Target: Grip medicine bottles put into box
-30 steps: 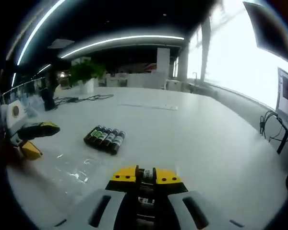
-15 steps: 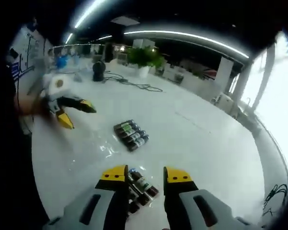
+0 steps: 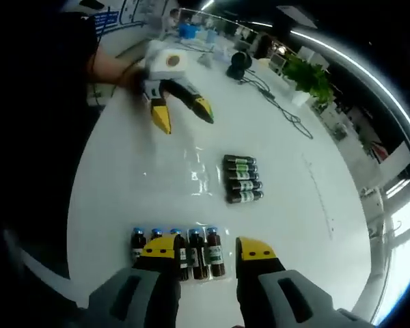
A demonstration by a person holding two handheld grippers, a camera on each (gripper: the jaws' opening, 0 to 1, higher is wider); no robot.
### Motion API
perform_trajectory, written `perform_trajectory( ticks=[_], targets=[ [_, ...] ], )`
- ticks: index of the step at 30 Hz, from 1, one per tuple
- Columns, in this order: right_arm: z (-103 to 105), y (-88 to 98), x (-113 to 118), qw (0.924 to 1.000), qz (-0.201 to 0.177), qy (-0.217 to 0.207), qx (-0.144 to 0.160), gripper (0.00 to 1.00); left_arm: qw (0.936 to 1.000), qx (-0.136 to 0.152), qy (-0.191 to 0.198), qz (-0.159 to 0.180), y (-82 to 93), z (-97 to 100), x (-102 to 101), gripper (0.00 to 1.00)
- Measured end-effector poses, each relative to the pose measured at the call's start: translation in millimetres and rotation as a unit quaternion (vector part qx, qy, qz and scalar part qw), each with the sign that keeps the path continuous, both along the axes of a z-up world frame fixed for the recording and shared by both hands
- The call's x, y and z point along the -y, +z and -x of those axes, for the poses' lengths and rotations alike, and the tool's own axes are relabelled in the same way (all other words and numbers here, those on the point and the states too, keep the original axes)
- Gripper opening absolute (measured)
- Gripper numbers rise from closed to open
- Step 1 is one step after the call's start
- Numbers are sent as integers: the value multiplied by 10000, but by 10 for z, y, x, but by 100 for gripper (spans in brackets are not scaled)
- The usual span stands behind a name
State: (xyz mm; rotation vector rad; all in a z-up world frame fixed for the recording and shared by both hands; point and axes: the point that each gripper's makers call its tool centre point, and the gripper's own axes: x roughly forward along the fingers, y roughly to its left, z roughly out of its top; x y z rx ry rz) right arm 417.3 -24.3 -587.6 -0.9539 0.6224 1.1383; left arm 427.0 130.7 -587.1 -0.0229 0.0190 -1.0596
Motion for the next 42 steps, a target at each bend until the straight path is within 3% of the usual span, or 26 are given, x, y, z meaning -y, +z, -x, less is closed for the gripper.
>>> perform_trajectory(
  ticks=[7,16,25,34,39,42],
  targets=[
    [126,-242,21,9971,364,259,-617,29,10000,0,-8,7,13,11,18,40],
    [99,-412,94,9918,796,394,-915,32,10000,17,-16,47,38,19,32,40],
    [161,-495,76,9875,878,303,-1276,32,9999,19,-49,105,55,22,25,40],
    [161,-599,162,9848,1074,39,-1361,37,9998,28,-92,152,72,34,23,40],
    [135,-580,171,9829,993,-463,-1481,37,9998,26,-112,184,82,38,23,40],
    [127,-577,184,9773,941,-1016,-1605,36,9997,27,-133,199,90,46,31,40]
  ],
)
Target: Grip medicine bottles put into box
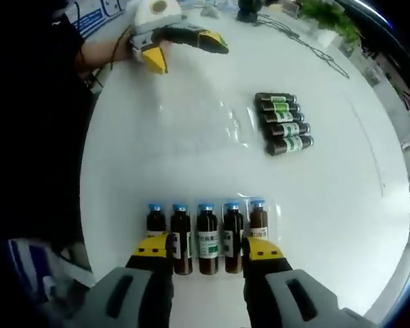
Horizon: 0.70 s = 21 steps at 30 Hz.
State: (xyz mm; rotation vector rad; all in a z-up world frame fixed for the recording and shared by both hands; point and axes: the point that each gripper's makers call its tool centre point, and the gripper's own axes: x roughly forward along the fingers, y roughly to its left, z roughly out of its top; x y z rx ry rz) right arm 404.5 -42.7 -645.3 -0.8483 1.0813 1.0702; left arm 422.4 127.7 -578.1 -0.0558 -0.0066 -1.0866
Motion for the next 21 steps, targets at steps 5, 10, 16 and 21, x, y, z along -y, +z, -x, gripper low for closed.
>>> perform_trajectory(
  ticks=[5,10,16,21],
  targets=[
    [-9,-1,22,9964,80,-845,-64,36,10000,8,-29,23,14,14,9,40],
    [-61,-2,45,9744,14,-2241,-186,36,10000,14,-32,65,20,7,-13,40],
    [-54,-4,91,9346,73,-3535,-397,35,9999,42,-75,69,15,17,-30,40],
    [-49,-15,79,8988,8,-4351,-538,36,9999,22,-112,114,16,18,-53,40]
  ],
)
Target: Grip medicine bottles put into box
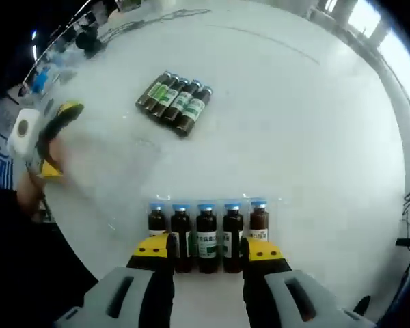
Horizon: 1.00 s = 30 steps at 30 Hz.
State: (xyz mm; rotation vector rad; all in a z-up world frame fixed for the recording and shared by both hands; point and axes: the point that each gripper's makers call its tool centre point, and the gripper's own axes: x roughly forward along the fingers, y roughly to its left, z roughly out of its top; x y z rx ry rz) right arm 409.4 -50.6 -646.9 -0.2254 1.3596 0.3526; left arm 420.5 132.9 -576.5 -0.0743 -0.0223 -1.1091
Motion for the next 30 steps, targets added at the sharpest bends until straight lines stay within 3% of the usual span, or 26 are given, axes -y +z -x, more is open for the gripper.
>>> perform_trajectory(
  ticks=[4,12,18,26,30],
  targets=[
    [-11,-8,13,9967,39,-802,-79,36,10000,-19,-36,18,-2,12,-4,40],
    [51,-8,83,9849,99,-1723,-151,36,10000,1,46,21,-1,-12,-34,40],
    [50,-7,103,9816,106,-1906,-103,36,10000,-28,78,40,-2,-21,-43,40],
    [38,-15,105,9842,105,-1762,-110,36,10000,-24,61,28,-10,-14,-37,40],
    [-12,54,83,9847,24,-1739,105,35,10000,-24,42,65,-2,-11,-40,40]
  ],
)
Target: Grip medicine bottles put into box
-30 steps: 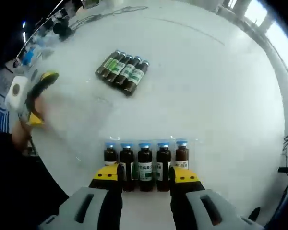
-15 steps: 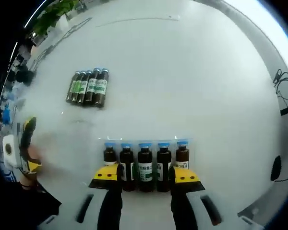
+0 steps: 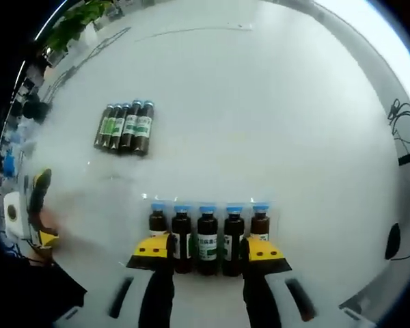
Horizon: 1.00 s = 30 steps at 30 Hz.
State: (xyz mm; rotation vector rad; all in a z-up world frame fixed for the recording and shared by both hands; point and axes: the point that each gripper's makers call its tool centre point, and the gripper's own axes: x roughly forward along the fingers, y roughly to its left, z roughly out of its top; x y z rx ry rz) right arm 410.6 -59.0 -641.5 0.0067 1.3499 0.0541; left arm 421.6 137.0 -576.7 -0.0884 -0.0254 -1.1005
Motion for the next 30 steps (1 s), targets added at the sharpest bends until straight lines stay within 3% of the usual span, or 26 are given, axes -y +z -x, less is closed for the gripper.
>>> perform_trajectory(
  ticks=[7,11,14,18,20,26,28,30],
  targets=[
    [-37,191,-101,9990,-152,274,316,33,9999,-35,-8,116,30,-6,-7,40],
    [-130,284,-166,9949,-312,507,820,30,9999,-6,-22,111,34,2,5,40],
    [-114,279,-131,9887,7,959,1151,29,10000,26,8,96,33,-2,1,40],
    [-122,271,-148,9836,-146,882,1566,28,9999,2,56,122,36,-23,-16,40],
    [-185,322,-180,9762,-329,805,1988,28,9999,-25,77,131,36,-34,-24,40],
    [-209,423,-229,9532,-849,617,2835,26,9996,-162,159,149,19,-80,-44,40],
    [-243,510,-285,9347,-1239,481,3296,25,9995,-168,216,151,20,-100,-55,40],
    [-234,522,-305,9216,-1239,707,3611,25,9994,-174,296,100,8,-120,-58,40]
  ],
)
